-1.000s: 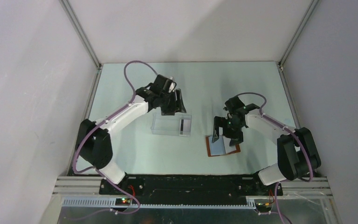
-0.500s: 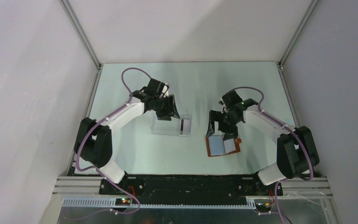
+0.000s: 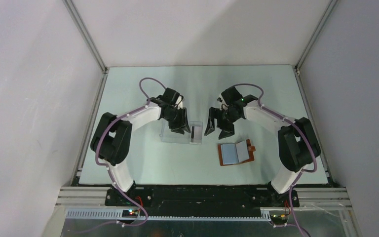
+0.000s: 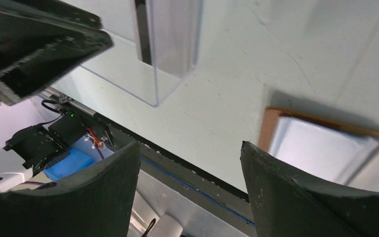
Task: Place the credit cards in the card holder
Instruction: Pick up the credit card from the storage box.
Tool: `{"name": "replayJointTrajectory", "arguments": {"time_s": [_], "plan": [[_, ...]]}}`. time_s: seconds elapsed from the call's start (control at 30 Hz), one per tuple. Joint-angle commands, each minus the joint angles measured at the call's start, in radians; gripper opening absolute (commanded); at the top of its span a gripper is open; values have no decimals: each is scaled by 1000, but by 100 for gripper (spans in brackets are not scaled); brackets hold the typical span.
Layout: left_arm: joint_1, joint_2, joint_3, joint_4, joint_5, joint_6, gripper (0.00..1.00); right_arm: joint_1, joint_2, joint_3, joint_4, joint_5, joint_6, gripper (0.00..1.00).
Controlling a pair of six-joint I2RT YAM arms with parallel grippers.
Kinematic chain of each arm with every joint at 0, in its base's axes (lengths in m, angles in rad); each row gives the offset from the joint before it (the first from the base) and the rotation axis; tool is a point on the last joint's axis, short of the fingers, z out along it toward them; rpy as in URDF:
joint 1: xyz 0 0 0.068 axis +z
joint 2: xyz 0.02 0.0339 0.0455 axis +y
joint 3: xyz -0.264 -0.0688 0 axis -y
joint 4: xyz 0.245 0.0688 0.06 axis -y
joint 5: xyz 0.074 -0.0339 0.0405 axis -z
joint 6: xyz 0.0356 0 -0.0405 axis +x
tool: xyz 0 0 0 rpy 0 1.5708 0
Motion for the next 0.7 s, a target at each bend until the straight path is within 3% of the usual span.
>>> {"name": "replayJointTrajectory", "arguments": {"time_s": [0.0, 0.27, 0.67], "plan": [[0, 25, 33, 22, 25, 30, 41, 35, 71, 85, 47, -63, 48, 76], [-13, 62, 36, 40, 28, 26, 37, 72, 190, 192, 44, -82, 96, 56], [-38, 100, 54, 60, 32, 14, 29, 86, 259, 223, 33, -53, 108, 27]]}}
